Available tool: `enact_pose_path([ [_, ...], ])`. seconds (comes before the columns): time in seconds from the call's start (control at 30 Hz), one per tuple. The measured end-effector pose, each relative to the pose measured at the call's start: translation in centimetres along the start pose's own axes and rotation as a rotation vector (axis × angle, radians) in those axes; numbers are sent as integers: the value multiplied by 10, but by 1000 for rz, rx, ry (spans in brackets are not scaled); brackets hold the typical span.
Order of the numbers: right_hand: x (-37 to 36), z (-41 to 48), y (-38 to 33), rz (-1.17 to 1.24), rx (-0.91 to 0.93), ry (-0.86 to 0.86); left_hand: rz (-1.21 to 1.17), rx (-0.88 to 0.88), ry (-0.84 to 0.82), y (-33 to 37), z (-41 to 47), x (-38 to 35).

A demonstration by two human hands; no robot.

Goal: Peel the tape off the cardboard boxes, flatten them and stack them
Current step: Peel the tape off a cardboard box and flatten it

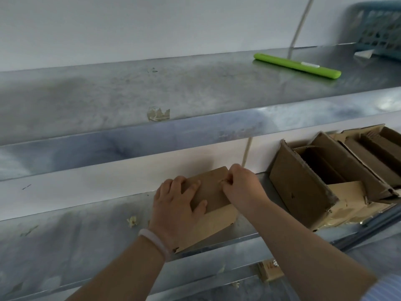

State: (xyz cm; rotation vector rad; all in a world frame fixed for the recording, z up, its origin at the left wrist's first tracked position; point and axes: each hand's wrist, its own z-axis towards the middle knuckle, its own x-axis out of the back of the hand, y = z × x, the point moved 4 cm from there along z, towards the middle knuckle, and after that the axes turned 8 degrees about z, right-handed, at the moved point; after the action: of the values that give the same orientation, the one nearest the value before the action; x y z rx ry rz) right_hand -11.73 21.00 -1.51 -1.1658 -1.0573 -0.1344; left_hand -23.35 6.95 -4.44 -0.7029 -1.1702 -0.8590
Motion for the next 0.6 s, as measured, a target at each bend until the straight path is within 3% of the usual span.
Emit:
enact_pose_path([
  [0.1,26,1,14,107,-28,92,-34,-1,-6,-2,-1,-1],
  [0.2,38,2,17,-77,135,84,-30,2,7,0,0,2],
  [0.37,14,1,12,-188,353,-164,0,2,-33,1,3,0],
  [0.6,9,14,21,72,182,-174,-16,149,-38,22,12,3],
])
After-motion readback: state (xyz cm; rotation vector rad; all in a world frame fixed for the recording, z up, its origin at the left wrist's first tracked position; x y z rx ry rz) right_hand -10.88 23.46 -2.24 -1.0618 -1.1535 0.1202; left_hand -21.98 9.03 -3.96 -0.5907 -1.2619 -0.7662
